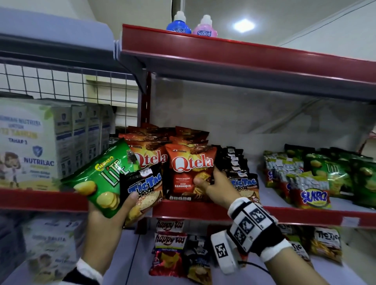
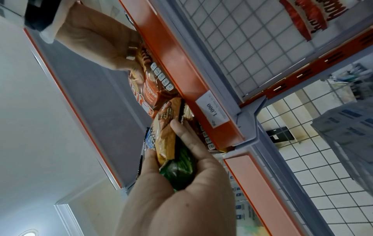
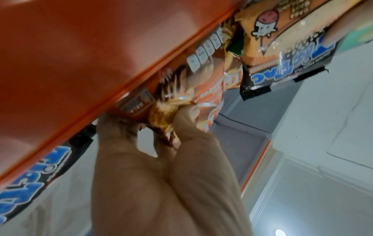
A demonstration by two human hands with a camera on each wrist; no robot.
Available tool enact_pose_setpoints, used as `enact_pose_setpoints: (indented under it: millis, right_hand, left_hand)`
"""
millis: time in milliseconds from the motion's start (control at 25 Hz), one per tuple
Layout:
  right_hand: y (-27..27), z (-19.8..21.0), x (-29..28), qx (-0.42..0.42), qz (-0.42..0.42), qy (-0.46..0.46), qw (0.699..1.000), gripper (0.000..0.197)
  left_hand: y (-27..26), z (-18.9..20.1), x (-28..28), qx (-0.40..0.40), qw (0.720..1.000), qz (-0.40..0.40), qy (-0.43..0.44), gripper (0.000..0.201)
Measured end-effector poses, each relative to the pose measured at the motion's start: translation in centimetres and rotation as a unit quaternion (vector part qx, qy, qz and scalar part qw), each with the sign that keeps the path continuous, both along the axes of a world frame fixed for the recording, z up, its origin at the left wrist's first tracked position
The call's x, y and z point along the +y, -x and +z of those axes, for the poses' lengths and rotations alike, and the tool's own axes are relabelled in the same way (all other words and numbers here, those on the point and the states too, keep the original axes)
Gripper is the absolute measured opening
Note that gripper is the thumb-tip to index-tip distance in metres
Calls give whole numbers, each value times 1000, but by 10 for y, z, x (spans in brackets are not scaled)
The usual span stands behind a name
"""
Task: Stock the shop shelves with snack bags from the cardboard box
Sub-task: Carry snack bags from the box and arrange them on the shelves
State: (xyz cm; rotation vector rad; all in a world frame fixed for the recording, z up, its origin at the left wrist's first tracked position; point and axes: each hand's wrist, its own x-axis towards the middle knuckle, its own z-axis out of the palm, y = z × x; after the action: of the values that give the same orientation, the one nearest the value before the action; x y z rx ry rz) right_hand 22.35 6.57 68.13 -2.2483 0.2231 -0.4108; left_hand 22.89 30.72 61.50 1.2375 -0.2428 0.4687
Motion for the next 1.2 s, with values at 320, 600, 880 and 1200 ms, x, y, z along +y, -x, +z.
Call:
enact_pose_setpoints:
  millis: [320,600,880,1200]
  right_hand:
    - [24,-8,0,-13,6,-89,996,72]
    - [47,-6,3,-133,-59,-101,984,101]
    - [99,9,22,-207,183,-76,958,70]
    - [92,18,-79,-255,106,-206,939,41]
  left_hand:
    - [6,-2,1,-16,1000,-19,13,66]
    - [23,8,2,-27,998,-46,29,73]
    - [47,22,-36,-77,993,-86,-1,69]
    - [68,28,-101,-46,990,-123,54,59]
